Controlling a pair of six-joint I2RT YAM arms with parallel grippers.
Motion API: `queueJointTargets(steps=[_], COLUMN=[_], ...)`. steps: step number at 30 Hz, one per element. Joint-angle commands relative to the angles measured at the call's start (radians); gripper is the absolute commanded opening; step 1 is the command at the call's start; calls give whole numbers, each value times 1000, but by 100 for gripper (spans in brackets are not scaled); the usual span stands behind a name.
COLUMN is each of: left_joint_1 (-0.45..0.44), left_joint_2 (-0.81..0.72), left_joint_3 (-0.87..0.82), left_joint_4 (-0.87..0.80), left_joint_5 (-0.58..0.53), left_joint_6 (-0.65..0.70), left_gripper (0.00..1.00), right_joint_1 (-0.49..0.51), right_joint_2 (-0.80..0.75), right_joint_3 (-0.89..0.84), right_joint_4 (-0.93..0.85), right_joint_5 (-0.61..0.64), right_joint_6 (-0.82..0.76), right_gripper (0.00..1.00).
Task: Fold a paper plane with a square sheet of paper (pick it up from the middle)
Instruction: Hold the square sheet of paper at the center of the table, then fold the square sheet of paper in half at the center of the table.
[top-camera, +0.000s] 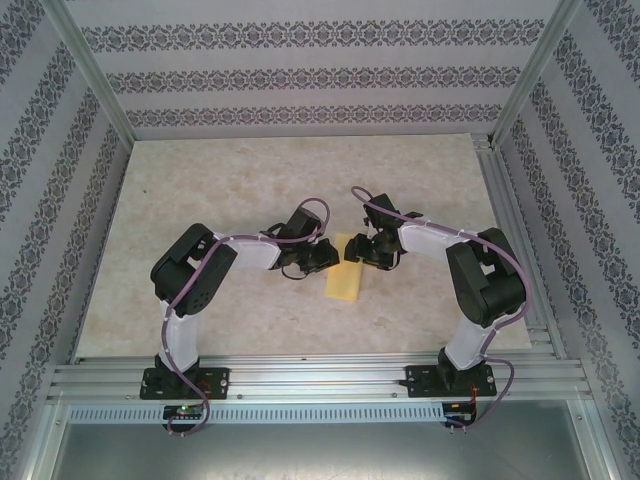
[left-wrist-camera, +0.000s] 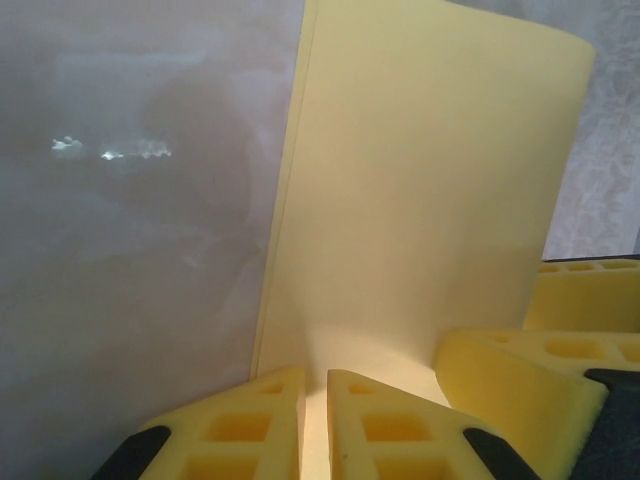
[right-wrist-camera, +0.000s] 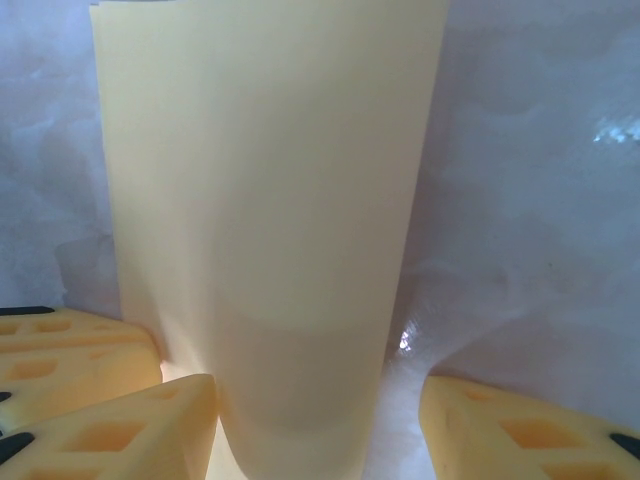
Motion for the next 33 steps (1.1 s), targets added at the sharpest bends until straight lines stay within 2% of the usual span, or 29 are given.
queueJointTargets(steps=[1, 6, 12, 16, 22, 27, 33], left_joint_1=[-18, -19, -20, -21, -21, -23, -23], left_joint_2=[22, 30, 29, 29, 33, 35, 35], left_joint_3=[21, 22, 23, 25, 29, 29, 31], left_joint_4=[3, -21, -48, -50, -54, -56, -62], left_joint_5=[-8, -19, -30, -29, -26, -24, -23], left_joint_6=[-7, 10, 29, 31, 34, 36, 38], left_gripper=[16, 16, 16, 16, 16, 16, 16], right_joint_1=[10, 9, -26, -44, -44, -44, -47], right_joint_2=[20, -19, -168, -228, -182, -135, -111], right_joint_3=[-11, -5, -12, -46, -108, -136, -156], right_joint_4=[-9, -3, 0, 50, 192, 237, 223], right_joint_5=[36, 13, -2, -63, -191, -228, -201], right_joint_6=[15, 21, 28, 40, 97, 104, 86], right_gripper=[58, 59, 59, 52, 33, 30, 31])
